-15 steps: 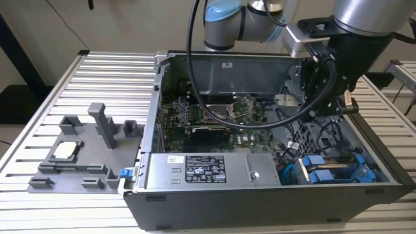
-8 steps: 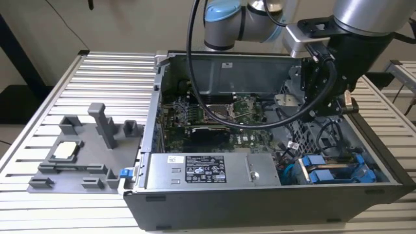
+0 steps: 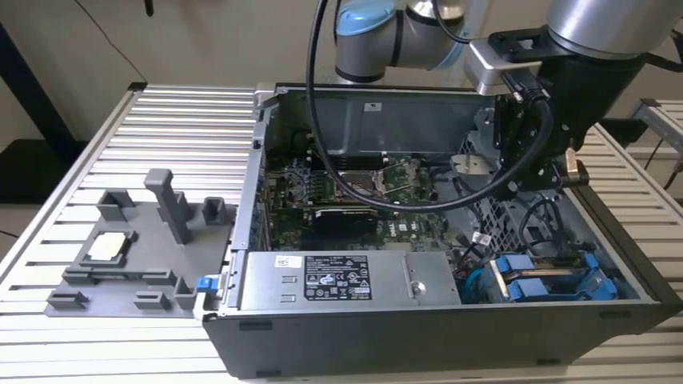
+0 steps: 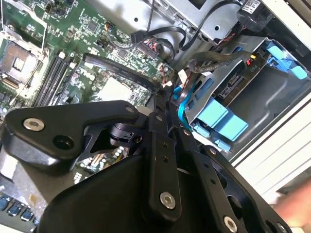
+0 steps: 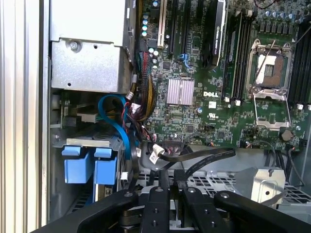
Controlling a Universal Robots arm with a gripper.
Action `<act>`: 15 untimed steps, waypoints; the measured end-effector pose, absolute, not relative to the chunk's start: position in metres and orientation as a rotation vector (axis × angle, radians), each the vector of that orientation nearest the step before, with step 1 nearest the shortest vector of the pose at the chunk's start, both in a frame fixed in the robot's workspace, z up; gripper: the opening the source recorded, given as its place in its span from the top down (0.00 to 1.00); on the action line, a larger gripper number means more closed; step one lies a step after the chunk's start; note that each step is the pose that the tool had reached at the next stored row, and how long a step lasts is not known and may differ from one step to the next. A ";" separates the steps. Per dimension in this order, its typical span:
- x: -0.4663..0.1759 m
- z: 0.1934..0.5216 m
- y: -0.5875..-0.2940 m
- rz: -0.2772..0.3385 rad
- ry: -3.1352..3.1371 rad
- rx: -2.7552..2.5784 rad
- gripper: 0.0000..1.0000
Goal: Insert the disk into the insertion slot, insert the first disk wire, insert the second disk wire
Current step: 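Insert the first disk wire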
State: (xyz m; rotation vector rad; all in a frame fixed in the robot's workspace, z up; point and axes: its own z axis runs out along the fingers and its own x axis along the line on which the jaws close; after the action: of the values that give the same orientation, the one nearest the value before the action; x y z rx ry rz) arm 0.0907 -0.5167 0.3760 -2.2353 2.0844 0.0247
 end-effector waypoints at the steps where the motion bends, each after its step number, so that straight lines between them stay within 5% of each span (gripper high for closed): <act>1: 0.091 0.376 -0.517 0.025 2.084 -2.235 0.83; 5: 0.091 0.376 -0.517 0.024 2.084 -2.235 0.75; 15: 0.091 0.373 -0.518 0.023 2.076 -2.227 0.77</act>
State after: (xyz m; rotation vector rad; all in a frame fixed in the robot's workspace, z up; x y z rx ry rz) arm 0.0907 -0.5182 0.3725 -2.2270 2.0764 0.0226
